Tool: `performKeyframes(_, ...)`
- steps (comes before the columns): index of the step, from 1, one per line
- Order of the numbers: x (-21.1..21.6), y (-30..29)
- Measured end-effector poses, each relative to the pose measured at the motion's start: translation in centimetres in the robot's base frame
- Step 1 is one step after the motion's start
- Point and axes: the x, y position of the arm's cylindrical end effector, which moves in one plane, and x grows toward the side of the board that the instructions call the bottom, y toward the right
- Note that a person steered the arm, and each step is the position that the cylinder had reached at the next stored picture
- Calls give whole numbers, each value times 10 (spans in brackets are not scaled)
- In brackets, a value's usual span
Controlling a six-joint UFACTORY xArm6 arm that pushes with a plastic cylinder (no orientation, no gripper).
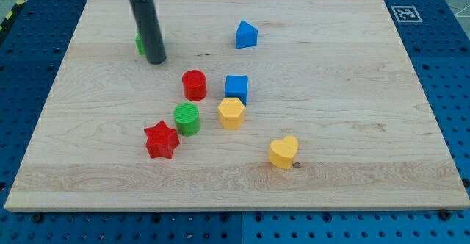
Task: Move the red star down and right
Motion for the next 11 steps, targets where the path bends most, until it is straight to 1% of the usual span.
performKeyframes(1, 19, -2)
performKeyframes(3, 27, -4)
performKeyframes(6, 113, 4)
performKeyframes(8, 169, 30)
performKeyframes(9, 181, 40)
performKeyframes(10, 181, 44)
performKeyframes(11, 177, 64)
